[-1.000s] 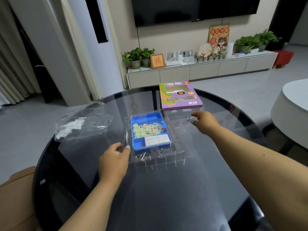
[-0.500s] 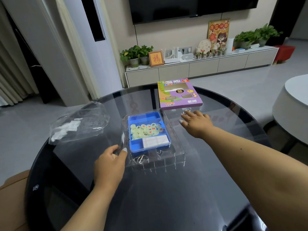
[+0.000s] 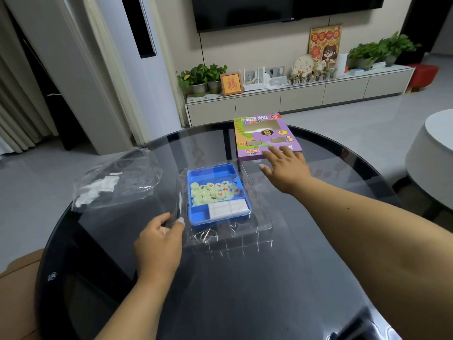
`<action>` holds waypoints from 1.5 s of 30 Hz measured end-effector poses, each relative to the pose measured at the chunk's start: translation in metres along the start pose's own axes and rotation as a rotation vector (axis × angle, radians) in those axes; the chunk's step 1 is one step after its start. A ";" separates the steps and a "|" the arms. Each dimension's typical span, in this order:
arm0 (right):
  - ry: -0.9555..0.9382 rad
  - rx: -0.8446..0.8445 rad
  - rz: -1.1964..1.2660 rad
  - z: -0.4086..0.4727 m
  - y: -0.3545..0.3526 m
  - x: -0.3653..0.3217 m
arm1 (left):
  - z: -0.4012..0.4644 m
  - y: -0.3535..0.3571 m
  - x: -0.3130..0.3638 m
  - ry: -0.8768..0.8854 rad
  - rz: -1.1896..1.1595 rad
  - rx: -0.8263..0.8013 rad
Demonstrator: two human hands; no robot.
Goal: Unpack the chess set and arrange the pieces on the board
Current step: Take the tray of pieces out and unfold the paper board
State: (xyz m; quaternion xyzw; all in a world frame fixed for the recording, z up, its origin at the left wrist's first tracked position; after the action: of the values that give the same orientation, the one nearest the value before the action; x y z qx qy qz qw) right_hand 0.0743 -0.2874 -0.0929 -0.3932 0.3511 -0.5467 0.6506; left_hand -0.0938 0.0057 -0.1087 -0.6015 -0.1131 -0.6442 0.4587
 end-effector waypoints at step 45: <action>0.356 0.014 0.861 -0.021 -0.067 -0.051 | 0.000 0.003 -0.003 0.013 0.141 -0.040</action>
State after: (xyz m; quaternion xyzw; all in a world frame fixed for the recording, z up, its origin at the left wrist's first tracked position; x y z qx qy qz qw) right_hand 0.0182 -0.2457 -0.0411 -0.1075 0.5849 -0.2881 0.7506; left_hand -0.0917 0.0053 -0.1121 -0.6127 -0.0548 -0.6163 0.4916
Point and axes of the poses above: each hand's wrist, its own z-axis towards the middle knuckle, its own y-axis out of the palm, x = y × z, the point moved 6 cm from there along z, towards the middle knuckle, and after that the axes turned 13 degrees about x, right-handed, at the moved point
